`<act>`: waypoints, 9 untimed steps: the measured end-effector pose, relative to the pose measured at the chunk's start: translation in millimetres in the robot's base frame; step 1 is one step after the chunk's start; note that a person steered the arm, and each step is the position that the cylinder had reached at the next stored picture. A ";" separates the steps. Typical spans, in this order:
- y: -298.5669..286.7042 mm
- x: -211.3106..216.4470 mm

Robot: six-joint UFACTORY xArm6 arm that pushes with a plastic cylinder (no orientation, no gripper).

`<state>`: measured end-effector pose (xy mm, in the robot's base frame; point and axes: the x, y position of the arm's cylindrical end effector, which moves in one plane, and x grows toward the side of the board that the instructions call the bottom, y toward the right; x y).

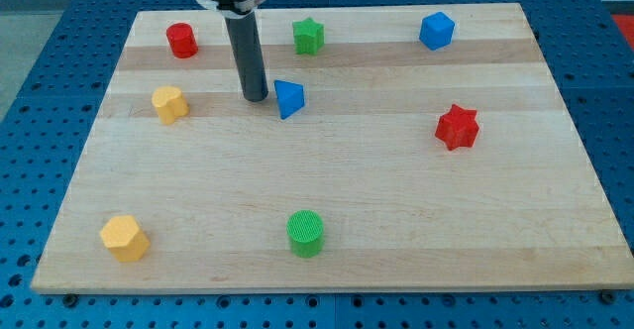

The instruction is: Move the blue triangle to the bottom right side of the board

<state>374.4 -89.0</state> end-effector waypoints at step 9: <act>186.4 137.8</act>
<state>512.2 97.4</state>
